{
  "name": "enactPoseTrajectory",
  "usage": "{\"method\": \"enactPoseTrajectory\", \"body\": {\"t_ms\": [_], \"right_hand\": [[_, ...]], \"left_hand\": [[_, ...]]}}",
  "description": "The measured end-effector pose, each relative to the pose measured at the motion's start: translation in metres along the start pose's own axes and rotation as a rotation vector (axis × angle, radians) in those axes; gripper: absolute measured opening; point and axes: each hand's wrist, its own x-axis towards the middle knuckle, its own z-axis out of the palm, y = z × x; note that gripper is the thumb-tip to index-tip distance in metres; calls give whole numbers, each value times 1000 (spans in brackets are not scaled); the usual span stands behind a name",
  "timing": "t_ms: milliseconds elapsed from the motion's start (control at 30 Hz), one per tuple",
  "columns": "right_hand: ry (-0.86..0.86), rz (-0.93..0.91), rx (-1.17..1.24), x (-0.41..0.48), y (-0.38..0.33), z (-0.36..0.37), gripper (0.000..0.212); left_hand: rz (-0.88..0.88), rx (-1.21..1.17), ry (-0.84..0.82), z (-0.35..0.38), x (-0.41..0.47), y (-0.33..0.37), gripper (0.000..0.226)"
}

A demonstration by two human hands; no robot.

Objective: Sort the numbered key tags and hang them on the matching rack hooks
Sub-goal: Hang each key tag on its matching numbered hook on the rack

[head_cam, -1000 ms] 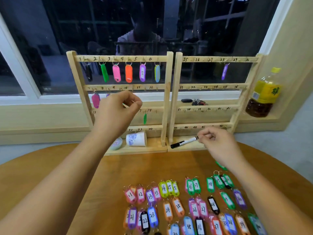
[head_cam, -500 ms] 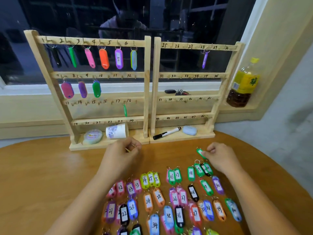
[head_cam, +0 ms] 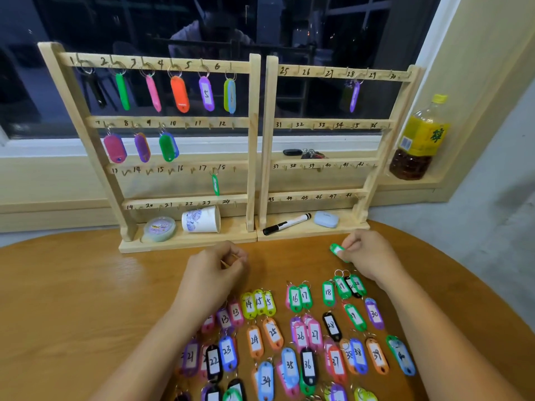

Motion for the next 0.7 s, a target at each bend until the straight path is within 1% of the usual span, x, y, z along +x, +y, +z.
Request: {"method": "enactPoseTrajectory", "body": {"t_ms": [67,167,300,367,433,567,700], "right_hand": [[12,-47,179,-11,-12,5,13],[-71,-123,464,-37,-43,14,14],[-237,-228,648,-72,-84,37,17],[-290,-254,696,-81,-96,50,17],[-312,-269,721,-86,-104,57,17],[-286,-311,710,-91,-117,62,18],[-285,-389,618,-92,-127,68,16]], "left_hand": [[0,-45,-5,-1,-2,4,11],[-20,-167,-36,-4,-5,14,7],[-34,-376,-82,-7,-10,28,13],[-43,-489,-76,-10,-11,33,18],[-46,-549,-51,-15,-10,33,21],[-36,-590,-8,-25,-5,27,24],[-47,-605,34,-32,-2,25,25]]}}
